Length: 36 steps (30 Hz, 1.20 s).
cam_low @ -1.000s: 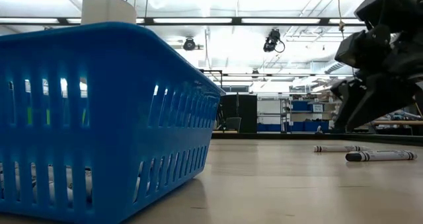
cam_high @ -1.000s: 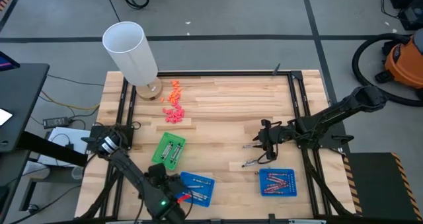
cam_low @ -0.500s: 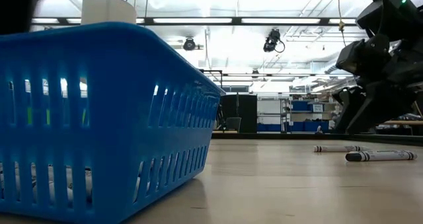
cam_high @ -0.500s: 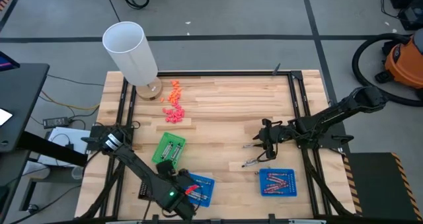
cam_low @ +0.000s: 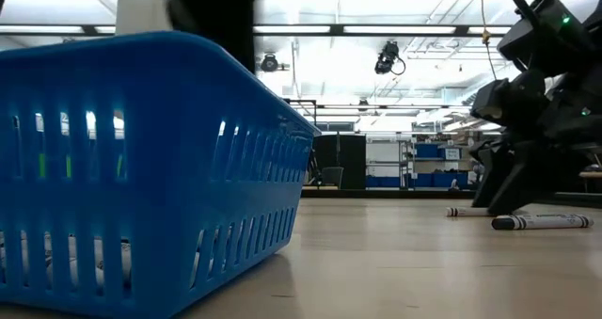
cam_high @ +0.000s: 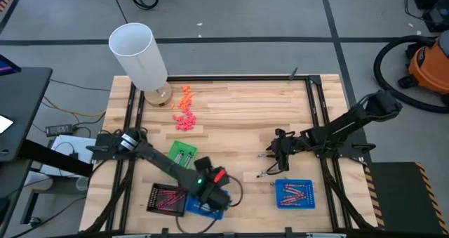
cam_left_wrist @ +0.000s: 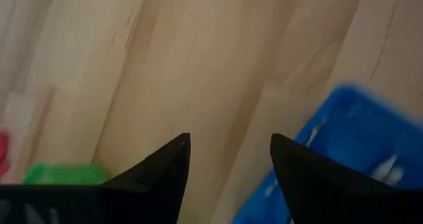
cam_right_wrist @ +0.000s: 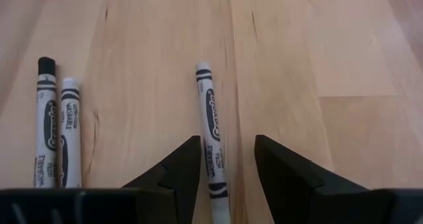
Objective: Sort crayons
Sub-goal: Put the white crayon into the left blue basket
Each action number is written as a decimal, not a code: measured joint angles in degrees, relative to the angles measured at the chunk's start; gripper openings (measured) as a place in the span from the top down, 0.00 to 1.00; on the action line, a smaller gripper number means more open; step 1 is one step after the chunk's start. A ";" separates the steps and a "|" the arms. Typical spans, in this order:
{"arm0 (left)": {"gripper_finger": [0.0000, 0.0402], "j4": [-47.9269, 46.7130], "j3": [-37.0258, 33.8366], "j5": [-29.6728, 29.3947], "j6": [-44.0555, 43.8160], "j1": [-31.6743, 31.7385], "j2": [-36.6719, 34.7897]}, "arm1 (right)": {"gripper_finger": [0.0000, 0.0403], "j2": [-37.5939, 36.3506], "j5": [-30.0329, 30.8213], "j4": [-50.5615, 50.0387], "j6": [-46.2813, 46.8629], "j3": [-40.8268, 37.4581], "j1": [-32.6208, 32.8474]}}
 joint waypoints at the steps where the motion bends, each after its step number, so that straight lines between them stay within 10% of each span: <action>1: 0.45 1.67 0.00 0.00 0.49 0.75 -0.01 | 0.61 0.23 0.02 0.14 0.15 0.02 0.00; 21: 0.45 29.33 -0.05 -9.18 31.95 5.80 2.13 | 0.87 0.28 -0.24 -2.32 4.36 0.07 -0.02; 36: 0.45 21.22 -0.02 -0.26 21.54 10.72 3.48 | 0.91 0.39 -0.46 -3.96 4.17 3.12 0.00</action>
